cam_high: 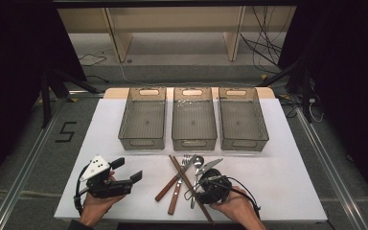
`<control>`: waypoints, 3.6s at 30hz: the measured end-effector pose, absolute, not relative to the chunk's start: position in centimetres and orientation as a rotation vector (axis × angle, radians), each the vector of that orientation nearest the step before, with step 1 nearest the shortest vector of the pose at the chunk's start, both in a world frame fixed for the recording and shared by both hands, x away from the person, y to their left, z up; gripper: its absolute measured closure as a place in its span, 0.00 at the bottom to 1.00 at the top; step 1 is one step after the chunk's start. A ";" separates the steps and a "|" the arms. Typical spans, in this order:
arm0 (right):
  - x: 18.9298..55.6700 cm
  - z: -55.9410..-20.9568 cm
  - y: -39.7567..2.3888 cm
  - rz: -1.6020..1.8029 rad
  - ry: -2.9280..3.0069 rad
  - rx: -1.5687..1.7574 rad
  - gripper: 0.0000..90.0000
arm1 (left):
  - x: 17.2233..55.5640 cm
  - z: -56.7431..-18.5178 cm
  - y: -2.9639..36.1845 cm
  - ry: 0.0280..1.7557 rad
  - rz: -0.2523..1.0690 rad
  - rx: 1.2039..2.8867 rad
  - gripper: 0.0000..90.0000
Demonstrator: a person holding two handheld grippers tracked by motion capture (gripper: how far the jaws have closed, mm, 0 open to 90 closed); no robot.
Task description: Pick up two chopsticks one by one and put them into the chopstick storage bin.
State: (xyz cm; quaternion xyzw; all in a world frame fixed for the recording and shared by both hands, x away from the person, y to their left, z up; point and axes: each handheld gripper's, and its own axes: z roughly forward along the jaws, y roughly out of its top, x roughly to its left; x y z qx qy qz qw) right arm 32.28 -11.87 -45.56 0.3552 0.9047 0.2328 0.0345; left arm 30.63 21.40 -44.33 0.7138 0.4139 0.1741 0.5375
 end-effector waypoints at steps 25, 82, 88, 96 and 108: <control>32.7 -46.4 -11.3 0.598 2.763 1.131 0.90 | 30.6 -44.3 21.4 0.983 0.415 1.701 0.15; 40.6 -38.4 -7.1 1.087 2.519 1.141 0.95 | 30.7 -44.2 21.8 0.995 0.429 1.674 0.15; 41.9 -37.9 -6.0 1.112 2.502 1.143 0.95 | 30.7 -44.2 21.8 0.997 0.429 1.672 0.15; 43.8 -37.4 -4.4 1.147 2.490 1.172 0.95 | 30.7 -44.2 21.8 0.995 0.427 1.672 0.15; 47.0 -36.6 -1.9 1.191 2.465 1.226 0.95 | 30.7 -44.2 21.9 0.999 0.419 1.664 0.15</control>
